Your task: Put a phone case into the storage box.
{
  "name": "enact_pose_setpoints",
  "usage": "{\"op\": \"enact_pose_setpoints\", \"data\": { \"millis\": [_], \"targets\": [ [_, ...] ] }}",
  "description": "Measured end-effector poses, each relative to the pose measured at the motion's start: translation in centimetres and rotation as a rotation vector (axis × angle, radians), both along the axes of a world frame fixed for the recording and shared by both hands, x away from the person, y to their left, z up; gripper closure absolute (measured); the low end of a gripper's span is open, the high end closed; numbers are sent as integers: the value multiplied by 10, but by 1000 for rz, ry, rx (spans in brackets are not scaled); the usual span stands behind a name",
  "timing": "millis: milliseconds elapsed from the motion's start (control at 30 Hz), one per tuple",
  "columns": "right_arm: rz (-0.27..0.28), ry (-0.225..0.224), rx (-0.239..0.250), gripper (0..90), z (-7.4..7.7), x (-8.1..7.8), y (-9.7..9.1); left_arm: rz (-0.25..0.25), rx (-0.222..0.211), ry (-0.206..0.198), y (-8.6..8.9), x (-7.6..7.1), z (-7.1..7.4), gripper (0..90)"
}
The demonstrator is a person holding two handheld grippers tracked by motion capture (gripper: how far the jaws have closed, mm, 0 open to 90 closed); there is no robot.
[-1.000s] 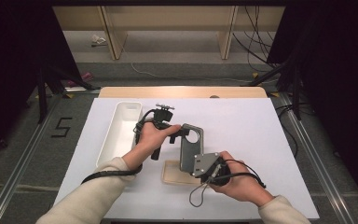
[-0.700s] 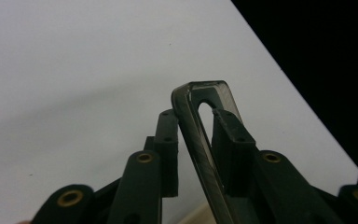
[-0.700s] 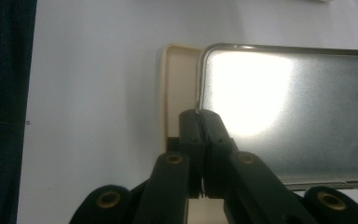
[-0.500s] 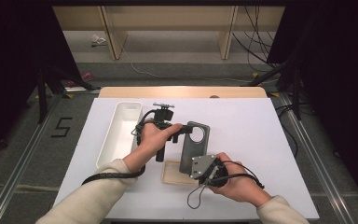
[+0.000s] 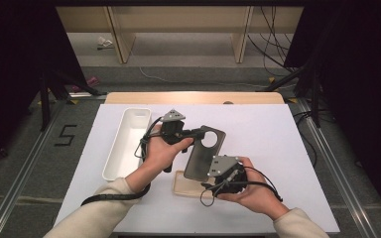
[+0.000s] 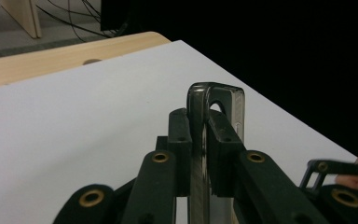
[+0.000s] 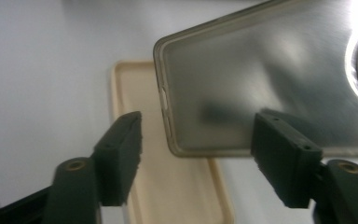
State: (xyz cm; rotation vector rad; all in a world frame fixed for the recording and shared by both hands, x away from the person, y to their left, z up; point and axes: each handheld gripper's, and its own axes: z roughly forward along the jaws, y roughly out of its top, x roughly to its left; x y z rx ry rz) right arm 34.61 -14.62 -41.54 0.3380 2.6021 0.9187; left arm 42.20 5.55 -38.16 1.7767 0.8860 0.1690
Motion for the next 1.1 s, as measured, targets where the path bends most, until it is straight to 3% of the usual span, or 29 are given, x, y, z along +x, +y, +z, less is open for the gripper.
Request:
{"op": "enact_pose_setpoints", "data": {
  "millis": [200, 333, 433, 667, 1100],
  "targets": [
    [-50, -7, 78, 209, 2, 1, -6, 22, -20, -37, 14, -4, -2, 809],
    [-86, -7, 125, 188, 3, 3, -13, 39, -41, -67, 25, -8, 0, 809],
    [-121, -1, 156, 177, 4, 6, -20, 44, -46, -113, 33, -11, 3, 809],
    [-190, 18, 222, 169, 4, 9, -33, 57, -67, -154, 50, -16, 8, 810],
    [-253, 24, 265, 167, 1, 11, -44, 53, -50, -198, 62, -22, 11, 810]
  ]
}}
